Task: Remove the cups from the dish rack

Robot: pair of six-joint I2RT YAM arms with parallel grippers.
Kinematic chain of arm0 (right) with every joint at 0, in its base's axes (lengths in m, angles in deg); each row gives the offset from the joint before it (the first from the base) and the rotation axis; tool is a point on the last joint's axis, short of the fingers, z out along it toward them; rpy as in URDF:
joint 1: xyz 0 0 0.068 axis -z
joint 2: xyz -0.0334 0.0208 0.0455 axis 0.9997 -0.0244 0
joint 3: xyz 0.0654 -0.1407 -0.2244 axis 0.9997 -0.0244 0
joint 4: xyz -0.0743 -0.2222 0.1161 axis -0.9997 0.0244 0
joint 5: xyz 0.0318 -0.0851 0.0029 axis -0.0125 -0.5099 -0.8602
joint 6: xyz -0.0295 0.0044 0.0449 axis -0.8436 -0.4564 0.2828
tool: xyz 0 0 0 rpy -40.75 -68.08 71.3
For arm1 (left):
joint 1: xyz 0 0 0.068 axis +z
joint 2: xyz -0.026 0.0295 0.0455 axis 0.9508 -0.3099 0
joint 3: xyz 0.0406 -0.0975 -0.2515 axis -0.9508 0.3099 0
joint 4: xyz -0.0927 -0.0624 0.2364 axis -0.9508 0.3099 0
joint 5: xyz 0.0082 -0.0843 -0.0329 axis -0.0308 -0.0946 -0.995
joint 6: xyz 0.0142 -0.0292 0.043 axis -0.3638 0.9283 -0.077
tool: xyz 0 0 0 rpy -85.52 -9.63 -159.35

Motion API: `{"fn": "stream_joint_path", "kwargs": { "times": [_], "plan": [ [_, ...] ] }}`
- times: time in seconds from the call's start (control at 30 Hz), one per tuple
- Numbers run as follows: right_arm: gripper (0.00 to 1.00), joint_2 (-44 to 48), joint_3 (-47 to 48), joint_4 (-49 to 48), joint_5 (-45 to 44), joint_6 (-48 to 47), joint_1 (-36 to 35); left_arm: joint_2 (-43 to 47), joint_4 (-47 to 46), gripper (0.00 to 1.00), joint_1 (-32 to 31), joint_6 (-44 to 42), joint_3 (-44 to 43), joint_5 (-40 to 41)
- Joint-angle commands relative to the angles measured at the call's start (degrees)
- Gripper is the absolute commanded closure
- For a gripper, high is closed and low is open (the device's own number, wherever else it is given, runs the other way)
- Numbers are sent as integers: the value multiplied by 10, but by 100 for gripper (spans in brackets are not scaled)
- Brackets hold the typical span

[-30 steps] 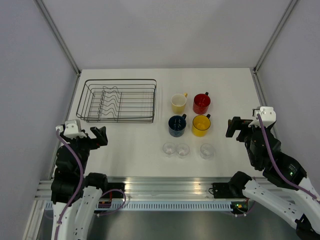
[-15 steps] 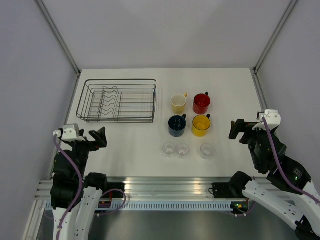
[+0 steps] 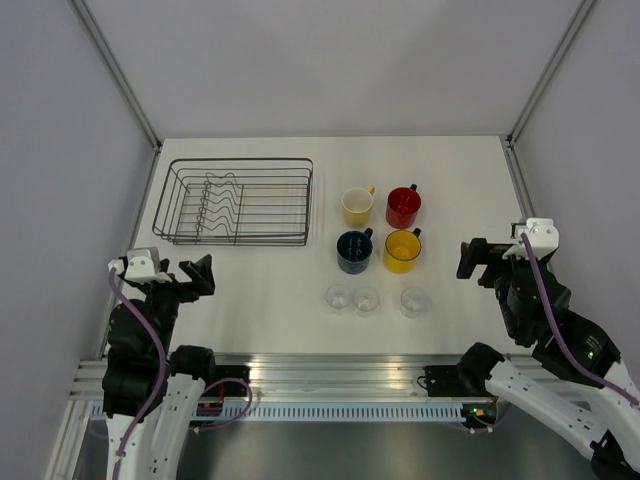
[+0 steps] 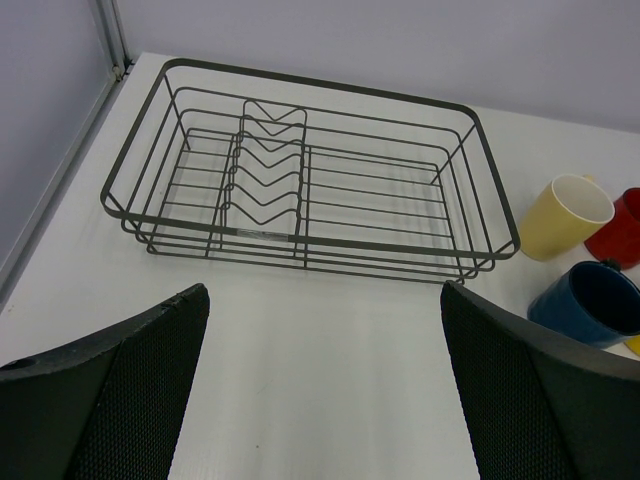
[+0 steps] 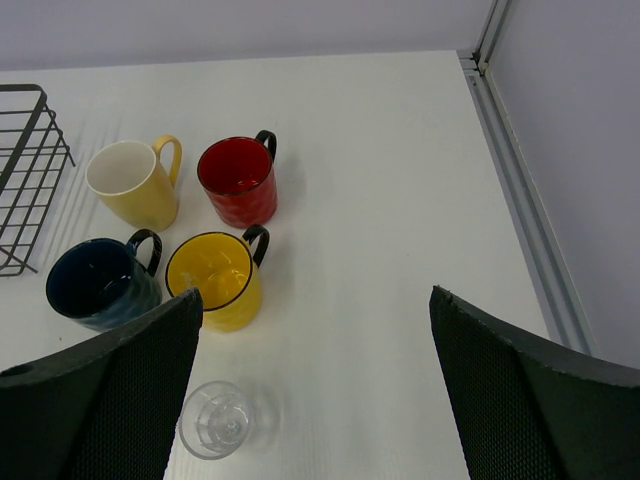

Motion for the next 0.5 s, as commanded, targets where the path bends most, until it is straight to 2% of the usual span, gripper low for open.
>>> {"fn": "stream_joint_path", "kwargs": {
  "times": [0.0, 0.47],
  "plan": [
    [2, -6, 12, 0, 3, -11, 2, 2, -25, 0, 3, -18, 2, -13],
    [2, -10, 11, -1, 6, -11, 2, -1, -27, 0, 3, -18, 3, -11]
  ]
}}
